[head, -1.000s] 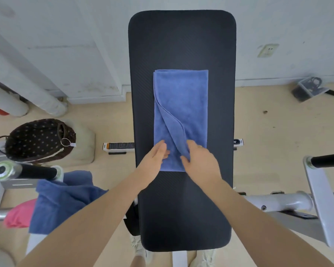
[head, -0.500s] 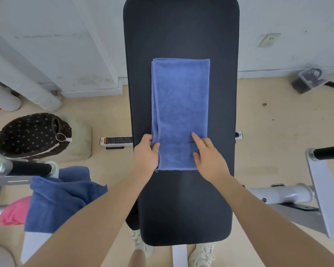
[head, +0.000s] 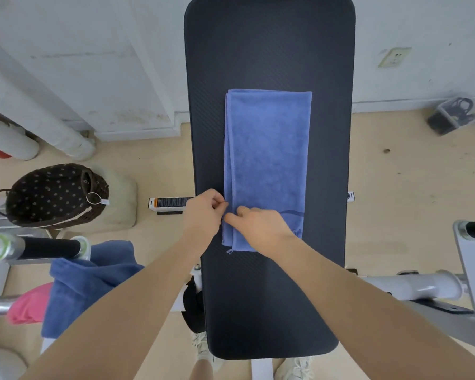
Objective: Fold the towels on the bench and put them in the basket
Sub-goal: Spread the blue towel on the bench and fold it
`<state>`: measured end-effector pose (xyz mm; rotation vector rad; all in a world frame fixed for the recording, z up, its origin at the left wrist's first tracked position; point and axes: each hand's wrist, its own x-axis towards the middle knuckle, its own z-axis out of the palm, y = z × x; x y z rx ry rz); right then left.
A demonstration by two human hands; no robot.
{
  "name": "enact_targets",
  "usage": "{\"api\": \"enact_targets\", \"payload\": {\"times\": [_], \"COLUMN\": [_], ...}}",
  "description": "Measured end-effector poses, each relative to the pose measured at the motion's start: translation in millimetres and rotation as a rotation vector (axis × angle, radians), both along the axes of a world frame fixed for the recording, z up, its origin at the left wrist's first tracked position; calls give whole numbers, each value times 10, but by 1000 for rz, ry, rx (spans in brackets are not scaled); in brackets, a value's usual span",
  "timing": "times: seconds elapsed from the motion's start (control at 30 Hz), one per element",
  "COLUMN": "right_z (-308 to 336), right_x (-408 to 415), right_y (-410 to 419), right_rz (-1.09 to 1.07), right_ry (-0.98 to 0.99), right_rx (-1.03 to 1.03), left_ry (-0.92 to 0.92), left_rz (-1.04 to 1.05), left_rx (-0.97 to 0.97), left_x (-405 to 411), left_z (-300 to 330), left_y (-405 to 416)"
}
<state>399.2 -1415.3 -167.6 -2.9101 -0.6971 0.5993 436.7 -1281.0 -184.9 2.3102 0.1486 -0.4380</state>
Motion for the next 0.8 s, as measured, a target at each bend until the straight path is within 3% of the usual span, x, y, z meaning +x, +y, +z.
{"api": "enact_targets", "payload": {"times": [0.13,0.4,0.47,0.57,0.63,0.7,0.8], "right_z": [17,-70,-58,11,98,164,179], "right_x": [82,64,71,117,146,220,372], "right_y": [-24,71,122,93,51,-43,-251], "right_rz": [-15,-113,-162,-233,-299,-437,-601], "right_ry": [-81,-239,-187,75,72,-55,-284], "right_rx": [-34,113,160,193,227,298,368], "left_ry": [23,208,223,285,231,162,151], "left_rz": [-71,-263,-201,-68,-185,-276,-252], "left_rx": [-32,-17,-114,-236,-83,70,155], "left_x": [-16,-155,-162,-182,-180,-156,-123], "left_z": [19,-33,-43,-36,-13,-5,24], "left_y": [59,137,153,177,192,187,110]}}
